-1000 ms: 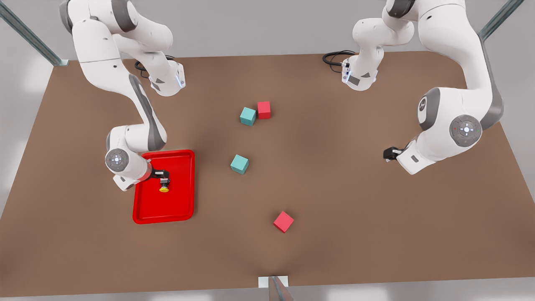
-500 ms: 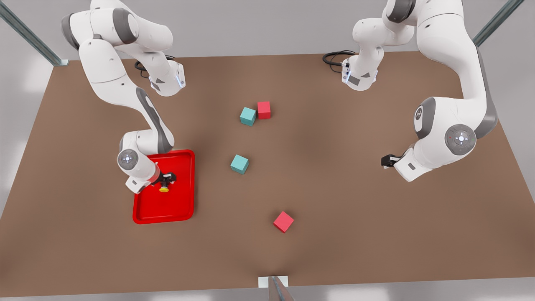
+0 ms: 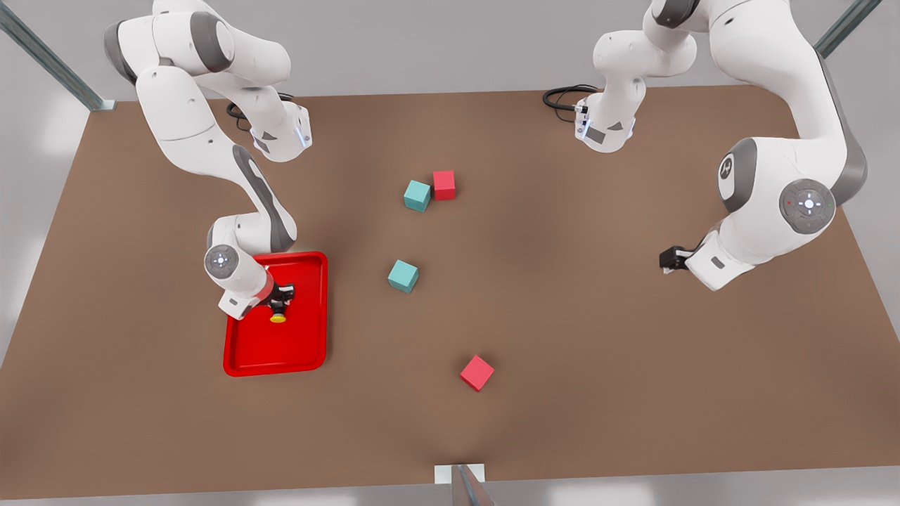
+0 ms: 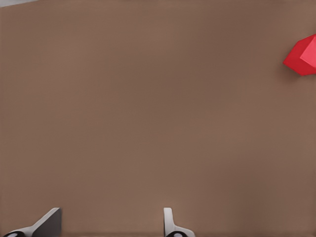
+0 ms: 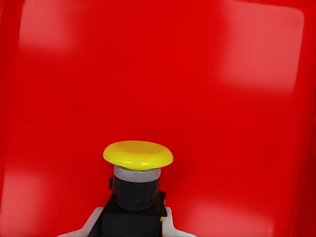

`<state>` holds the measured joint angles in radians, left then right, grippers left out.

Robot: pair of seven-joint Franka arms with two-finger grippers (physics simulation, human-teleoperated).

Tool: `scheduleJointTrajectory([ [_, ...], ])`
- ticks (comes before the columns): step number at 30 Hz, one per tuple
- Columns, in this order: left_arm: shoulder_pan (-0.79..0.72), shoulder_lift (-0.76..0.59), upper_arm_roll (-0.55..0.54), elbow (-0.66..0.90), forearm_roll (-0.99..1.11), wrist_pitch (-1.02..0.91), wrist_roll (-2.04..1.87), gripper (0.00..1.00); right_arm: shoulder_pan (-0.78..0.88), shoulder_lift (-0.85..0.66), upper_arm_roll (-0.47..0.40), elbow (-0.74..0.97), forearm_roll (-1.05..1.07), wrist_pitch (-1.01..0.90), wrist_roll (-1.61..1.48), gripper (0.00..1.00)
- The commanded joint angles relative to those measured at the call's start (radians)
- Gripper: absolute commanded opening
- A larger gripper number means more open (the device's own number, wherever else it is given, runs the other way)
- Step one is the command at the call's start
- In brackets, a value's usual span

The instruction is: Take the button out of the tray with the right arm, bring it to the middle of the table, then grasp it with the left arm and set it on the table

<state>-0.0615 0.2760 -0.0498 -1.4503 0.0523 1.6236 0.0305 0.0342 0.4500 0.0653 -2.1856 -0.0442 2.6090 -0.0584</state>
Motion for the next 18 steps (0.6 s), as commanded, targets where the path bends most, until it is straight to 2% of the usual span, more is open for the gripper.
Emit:
scheduleJointTrajectory([
  [1, 0.0, -0.003, -0.001, 0.001, 0.0, -0.002, -0.008, 1.0, 0.001, -0.004, 0.001, 0.01, -0.003, -0.024, -0.047, 0.43],
  [2, 0.0, -0.001, -0.001, 0.001, 0.001, -0.004, -0.008, 1.0, 0.001, -0.005, 0.007, 0.067, -0.002, -0.055, -0.052, 0.44],
  [5, 0.0, 0.006, -0.001, -0.002, 0.006, -0.001, -0.006, 1.0, 0.049, -0.001, 0.068, 0.328, -0.006, -0.329, 0.043, 0.45],
  [8, 0.0, 0.006, -0.001, -0.002, 0.008, -0.001, -0.006, 1.0, 0.156, 0.015, 0.074, 0.495, -0.006, -0.354, 0.056, 0.45],
  [10, 0.0, 0.008, -0.001, -0.002, 0.008, 0.001, -0.006, 1.0, 0.165, 0.117, 0.212, 0.705, -0.006, -0.544, -0.049, 0.44],
  [12, 0.0, 0.008, -0.001, -0.002, 0.006, -0.001, -0.006, 1.0, 0.308, 0.154, 0.217, 0.768, -0.057, -0.55, -0.061, 0.43],
  [14, 0.0, 0.006, -0.001, -0.001, 0.008, -0.001, -0.006, 1.0, 0.458, 0.303, 0.217, 0.977, -0.129, -0.56, -0.124, 0.44],
  [16, 0.0, 0.006, -0.001, -0.001, 0.008, -0.001, -0.006, 1.0, 0.579, 0.409, 0.209, 1.109, -0.157, -0.555, -0.17, 0.44],
  [17, 0.0, 0.006, -0.001, -0.001, 0.008, -0.001, -0.006, 1.0, 0.618, 0.521, 0.214, 1.251, -0.163, -0.531, -0.307, 0.44],
  [18, 0.0, 0.008, -0.001, -0.001, 0.008, -0.001, -0.006, 1.0, 0.655, 0.532, 0.206, 1.265, -0.169, -0.508, -0.391, 0.44],
])
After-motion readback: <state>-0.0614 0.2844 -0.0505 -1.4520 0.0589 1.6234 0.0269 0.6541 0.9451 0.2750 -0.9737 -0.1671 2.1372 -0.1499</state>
